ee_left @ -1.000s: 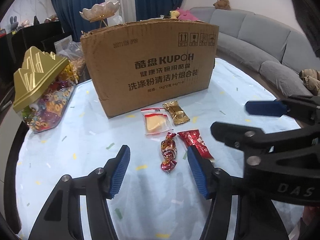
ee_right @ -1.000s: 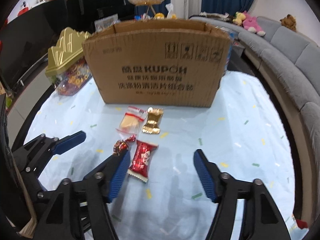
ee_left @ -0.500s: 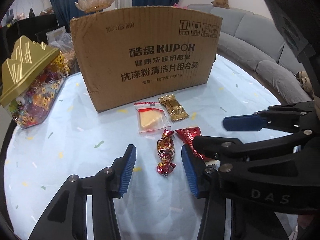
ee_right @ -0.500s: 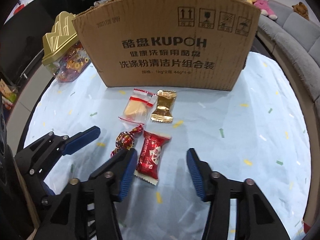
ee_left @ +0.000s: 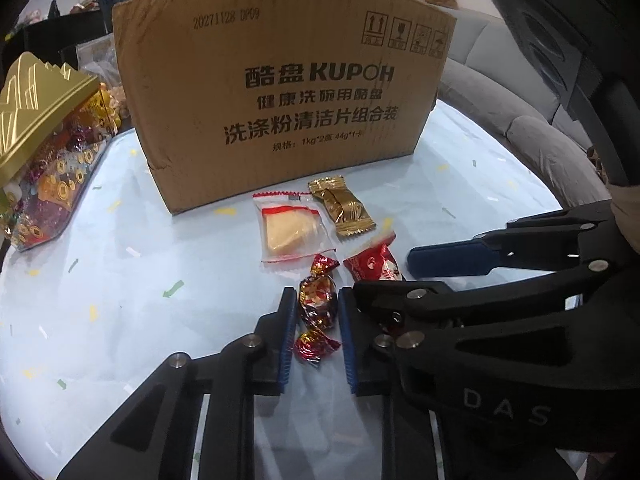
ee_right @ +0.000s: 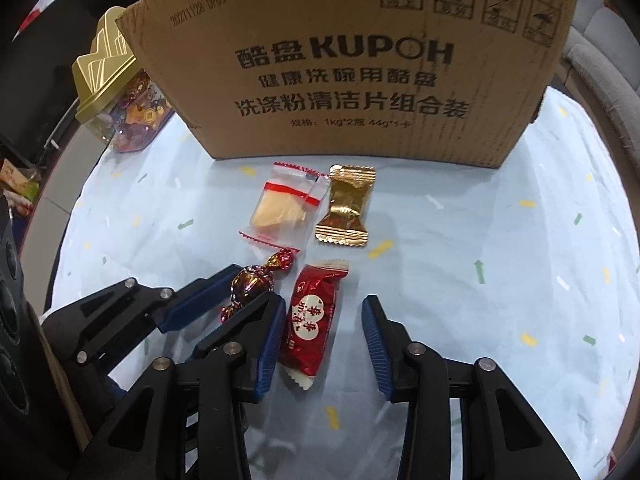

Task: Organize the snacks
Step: 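Grasp the red twisted candy with the left tool while the right tool grasps the red packet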

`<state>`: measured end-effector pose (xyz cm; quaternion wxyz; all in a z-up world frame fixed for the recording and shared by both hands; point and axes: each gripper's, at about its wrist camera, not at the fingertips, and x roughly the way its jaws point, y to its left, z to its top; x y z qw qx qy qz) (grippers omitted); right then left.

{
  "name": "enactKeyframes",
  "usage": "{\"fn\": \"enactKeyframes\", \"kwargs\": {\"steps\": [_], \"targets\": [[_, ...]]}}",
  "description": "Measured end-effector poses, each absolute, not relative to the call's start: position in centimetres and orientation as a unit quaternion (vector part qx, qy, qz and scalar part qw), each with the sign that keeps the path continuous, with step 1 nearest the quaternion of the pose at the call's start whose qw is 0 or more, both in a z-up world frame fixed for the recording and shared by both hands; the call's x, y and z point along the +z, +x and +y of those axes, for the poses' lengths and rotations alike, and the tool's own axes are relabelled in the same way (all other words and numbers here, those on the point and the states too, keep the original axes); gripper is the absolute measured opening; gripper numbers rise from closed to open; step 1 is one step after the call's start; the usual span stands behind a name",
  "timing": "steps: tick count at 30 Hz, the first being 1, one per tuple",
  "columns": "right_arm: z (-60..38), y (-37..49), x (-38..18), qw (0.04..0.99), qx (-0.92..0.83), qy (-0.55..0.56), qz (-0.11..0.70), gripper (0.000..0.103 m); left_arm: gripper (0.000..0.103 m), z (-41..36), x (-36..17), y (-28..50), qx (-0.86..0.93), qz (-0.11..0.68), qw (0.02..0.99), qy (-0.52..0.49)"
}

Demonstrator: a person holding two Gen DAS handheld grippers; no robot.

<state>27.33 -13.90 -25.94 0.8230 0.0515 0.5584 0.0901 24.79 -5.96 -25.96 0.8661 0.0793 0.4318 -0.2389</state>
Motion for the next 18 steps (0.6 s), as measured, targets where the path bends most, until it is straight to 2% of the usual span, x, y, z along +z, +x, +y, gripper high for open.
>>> {"fn": "enactKeyframes", "kwargs": {"steps": [2, 18], "targets": [[-13.7, 27.4, -26.1, 0.821, 0.095, 0.059, 0.56, 0.025, 0.02, -5.9, -26.0, 24.8, -0.235, 0.432, 0.867, 0.084], [-14.9, 26.1, -24.0, 0.838, 0.081, 0.056, 0.536, 0.024, 0.018, -5.3, -24.3, 24.5, -0.208, 0.421, 0.879, 0.086]]}}
